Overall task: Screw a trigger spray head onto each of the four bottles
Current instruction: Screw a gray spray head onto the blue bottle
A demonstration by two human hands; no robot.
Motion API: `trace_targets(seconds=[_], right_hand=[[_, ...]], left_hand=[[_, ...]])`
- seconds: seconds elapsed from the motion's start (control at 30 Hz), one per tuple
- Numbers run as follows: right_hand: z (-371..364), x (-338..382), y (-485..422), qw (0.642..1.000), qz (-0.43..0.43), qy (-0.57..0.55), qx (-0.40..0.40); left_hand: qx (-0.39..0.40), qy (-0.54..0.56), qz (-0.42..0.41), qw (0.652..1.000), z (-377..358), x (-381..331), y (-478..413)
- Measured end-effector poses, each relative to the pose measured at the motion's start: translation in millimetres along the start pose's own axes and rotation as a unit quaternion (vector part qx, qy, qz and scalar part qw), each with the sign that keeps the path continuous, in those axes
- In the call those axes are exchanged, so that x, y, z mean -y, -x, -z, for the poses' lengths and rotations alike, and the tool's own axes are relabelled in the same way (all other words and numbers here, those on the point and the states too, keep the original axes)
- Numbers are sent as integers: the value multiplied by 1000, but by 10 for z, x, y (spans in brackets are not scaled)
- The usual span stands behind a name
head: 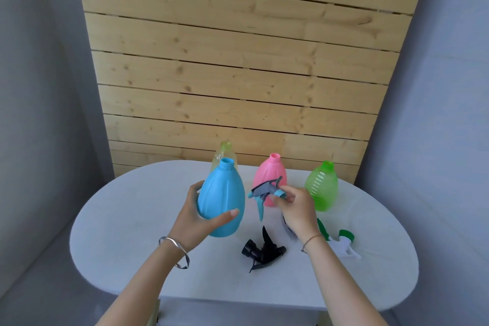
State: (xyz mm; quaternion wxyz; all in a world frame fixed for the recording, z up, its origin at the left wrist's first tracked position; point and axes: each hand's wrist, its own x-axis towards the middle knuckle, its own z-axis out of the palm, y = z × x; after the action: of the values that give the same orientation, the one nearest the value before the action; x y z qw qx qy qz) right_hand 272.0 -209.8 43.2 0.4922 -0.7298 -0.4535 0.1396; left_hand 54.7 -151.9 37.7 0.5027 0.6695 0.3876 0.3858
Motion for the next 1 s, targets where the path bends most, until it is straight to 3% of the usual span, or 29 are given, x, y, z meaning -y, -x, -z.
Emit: trace_targets(seconds=[0.1,0.2,0.37,0.73,0.9,1.0], right_hand=[[87,164,20,990,-30,-129,-36],[153,307,33,953,-75,-289,-45],[292,596,95,900,-62,-430,-15],[429,917,24,803,20,-593,-55],[376,956,1,799,31,-598,-57],[265,907,3,824,16,-564,-51]], left_hand=[[-4,-16,-1,1000,-25,1,-2],[5,-32,-5,999,-52,0,-3],[23,-69,-10,997,-75,17,23],[10,-140,-6,990,-4,99,38],[10,-143,-10,990,-5,109,42],[10,-144,-19,989,-26,85,44]])
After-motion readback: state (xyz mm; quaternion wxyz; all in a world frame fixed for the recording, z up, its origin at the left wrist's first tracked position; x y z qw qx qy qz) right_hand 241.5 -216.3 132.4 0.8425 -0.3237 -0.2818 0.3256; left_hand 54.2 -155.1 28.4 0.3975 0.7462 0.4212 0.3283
